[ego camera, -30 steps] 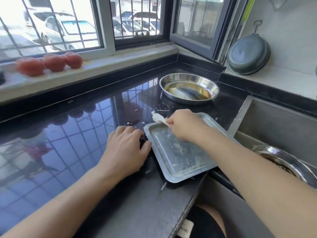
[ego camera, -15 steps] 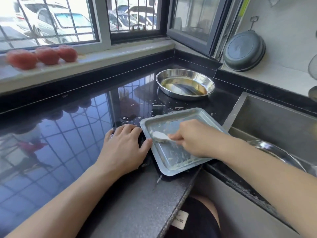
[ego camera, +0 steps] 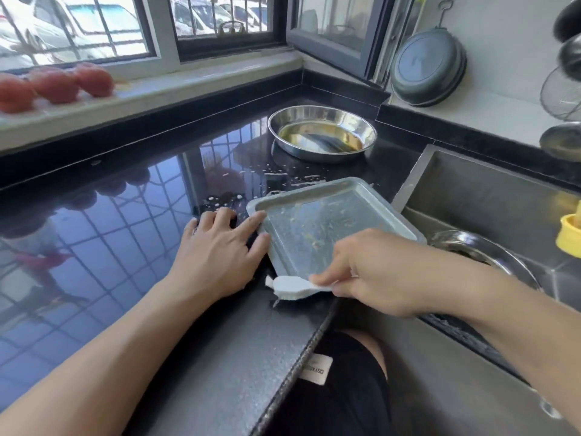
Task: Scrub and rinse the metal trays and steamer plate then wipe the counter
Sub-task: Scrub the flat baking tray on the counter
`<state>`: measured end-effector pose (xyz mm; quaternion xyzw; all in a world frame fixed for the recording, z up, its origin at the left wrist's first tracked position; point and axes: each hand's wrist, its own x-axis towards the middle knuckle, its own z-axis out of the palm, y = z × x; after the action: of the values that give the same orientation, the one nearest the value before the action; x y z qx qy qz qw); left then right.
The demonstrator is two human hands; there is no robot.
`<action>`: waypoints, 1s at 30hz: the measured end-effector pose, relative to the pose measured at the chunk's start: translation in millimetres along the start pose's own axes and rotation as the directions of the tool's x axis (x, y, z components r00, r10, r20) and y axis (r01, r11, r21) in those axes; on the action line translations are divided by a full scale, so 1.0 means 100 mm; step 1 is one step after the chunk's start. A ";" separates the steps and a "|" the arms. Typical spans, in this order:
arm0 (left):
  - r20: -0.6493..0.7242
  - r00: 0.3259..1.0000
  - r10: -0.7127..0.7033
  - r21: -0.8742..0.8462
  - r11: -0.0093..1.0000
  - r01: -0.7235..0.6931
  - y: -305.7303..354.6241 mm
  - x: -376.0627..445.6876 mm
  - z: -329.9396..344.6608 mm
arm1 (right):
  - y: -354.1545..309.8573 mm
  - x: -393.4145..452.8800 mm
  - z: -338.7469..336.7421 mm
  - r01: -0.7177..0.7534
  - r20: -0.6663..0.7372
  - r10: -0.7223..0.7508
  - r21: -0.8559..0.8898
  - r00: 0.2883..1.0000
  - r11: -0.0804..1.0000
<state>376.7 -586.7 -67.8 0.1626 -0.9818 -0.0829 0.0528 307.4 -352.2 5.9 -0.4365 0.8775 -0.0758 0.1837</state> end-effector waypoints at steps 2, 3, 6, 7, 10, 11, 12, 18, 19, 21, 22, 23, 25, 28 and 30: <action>0.020 1.000 0.006 -0.026 1.000 -0.006 -0.03 0.01 0.00 | 0.04 -0.19 0.03 -0.020 -0.005 0.020 -0.052 1.000 0.998; 0.029 1.000 0.008 -0.041 0.999 -0.007 -0.04 0.02 -0.01 | 0.05 -0.27 0.04 -0.033 -0.034 0.029 -0.114 0.999 0.993; 0.044 0.999 0.025 -0.088 0.996 -0.021 -0.04 0.03 -0.01 | 0.02 -0.26 0.08 -0.021 -0.128 -0.001 -0.171 0.992 0.985; 0.051 0.998 0.033 -0.096 0.995 -0.028 -0.04 0.04 -0.02 | -0.02 -0.20 0.11 -0.011 -0.160 -0.009 -0.126 0.987 0.992; 0.055 0.997 0.048 -0.121 0.992 -0.041 -0.07 0.07 0.00 | -0.07 -0.05 0.21 0.017 -0.228 -0.040 -0.101 0.973 0.995; 0.039 0.998 0.052 -0.128 0.991 -0.046 -0.08 0.08 0.02 | -0.06 -0.06 0.20 0.012 -0.218 -0.035 -0.109 0.975 0.994; 0.017 0.998 0.053 -0.130 0.990 -0.050 -0.10 0.08 0.03 | -0.04 -0.11 0.17 -0.001 -0.186 -0.020 -0.111 0.982 0.994; -0.032 0.999 0.006 -0.150 0.989 -0.011 -0.12 0.09 0.09 | -0.05 -0.17 0.08 -0.048 -0.069 0.041 -0.093 0.997 0.995; -0.025 1.000 0.003 -0.158 0.987 -0.007 -0.13 0.09 0.08 | -0.07 -0.06 0.08 -0.049 -0.093 0.041 -0.094 0.995 0.994; -0.007 1.000 -0.003 -0.180 0.984 0.002 -0.15 0.11 0.06 | -0.09 0.24 0.06 -0.079 -0.126 0.068 -0.085 0.990 0.993; 0.002 1.000 -0.005 -0.194 0.981 0.005 -0.16 0.11 0.05 | -0.10 0.39 0.04 -0.102 -0.133 0.094 -0.059 0.987 0.993; 0.006 1.000 -0.006 -0.210 0.978 0.007 -0.16 0.11 0.04 | -0.11 0.52 0.02 -0.120 -0.141 0.114 -0.034 0.983 0.992; 0.004 1.000 -0.011 -0.236 0.972 0.012 -0.16 0.10 0.01 | -0.13 0.72 -0.01 -0.129 -0.164 0.126 -0.010 0.978 0.992; -0.014 1.000 -0.014 -0.244 0.970 0.011 -0.15 0.10 -0.01 | -0.08 0.76 0.01 -0.112 -0.149 0.111 0.004 0.983 0.994; -0.031 1.000 -0.004 -0.228 0.974 -0.003 -0.16 0.11 0.02 | -0.01 0.59 -0.01 -0.095 -0.077 0.096 0.016 0.992 0.995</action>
<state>371.4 -604.6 -71.7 0.1571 -0.9648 -0.1926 0.0863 275.4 -399.2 -8.2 -0.3894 0.9034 -0.0894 0.1556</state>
